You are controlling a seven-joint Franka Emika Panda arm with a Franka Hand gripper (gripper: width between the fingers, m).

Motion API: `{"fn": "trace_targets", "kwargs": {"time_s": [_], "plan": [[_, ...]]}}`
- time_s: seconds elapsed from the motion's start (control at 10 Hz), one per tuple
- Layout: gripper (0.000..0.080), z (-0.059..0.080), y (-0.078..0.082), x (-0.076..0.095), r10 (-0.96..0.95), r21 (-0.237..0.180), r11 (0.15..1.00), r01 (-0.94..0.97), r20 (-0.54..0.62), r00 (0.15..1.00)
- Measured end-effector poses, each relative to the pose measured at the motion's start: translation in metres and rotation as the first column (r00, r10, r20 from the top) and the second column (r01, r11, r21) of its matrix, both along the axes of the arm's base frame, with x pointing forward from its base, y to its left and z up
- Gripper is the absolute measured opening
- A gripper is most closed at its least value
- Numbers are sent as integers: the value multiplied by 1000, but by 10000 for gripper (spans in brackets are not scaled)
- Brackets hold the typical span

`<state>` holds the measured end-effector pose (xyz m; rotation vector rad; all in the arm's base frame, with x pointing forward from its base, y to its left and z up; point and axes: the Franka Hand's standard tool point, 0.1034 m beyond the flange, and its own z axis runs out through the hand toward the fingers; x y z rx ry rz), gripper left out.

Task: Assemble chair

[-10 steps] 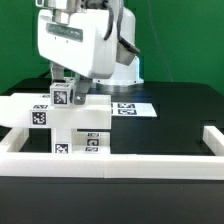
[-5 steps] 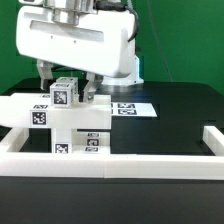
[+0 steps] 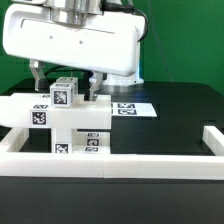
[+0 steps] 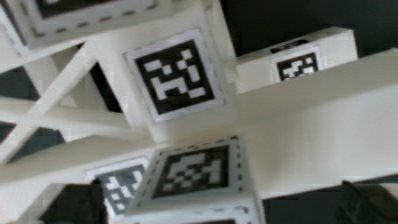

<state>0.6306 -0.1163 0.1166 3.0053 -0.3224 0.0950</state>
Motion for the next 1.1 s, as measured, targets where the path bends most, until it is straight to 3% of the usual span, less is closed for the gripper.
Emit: {"fn": "trace_targets", "kwargs": {"time_s": [0.3,0.4,0.5,0.6,0.7,0.9,1.1], "plan": [[649,0,-1,0,100,-4,995,-100,-13,995],[514,0,-1,0,96,-4,995,-96,-13,995],[514,0,-1,0,96,-4,995,-96,-13,995],[374,-1,-1,0,96,-4,995,-96,-13,995],[285,0,-1,0,89,-4,996,-89,-12,996],[285,0,-1,0,40,-1,999,-40,-5,999],[285,-1,-1,0,-128,8,992,128,14,992]]}}
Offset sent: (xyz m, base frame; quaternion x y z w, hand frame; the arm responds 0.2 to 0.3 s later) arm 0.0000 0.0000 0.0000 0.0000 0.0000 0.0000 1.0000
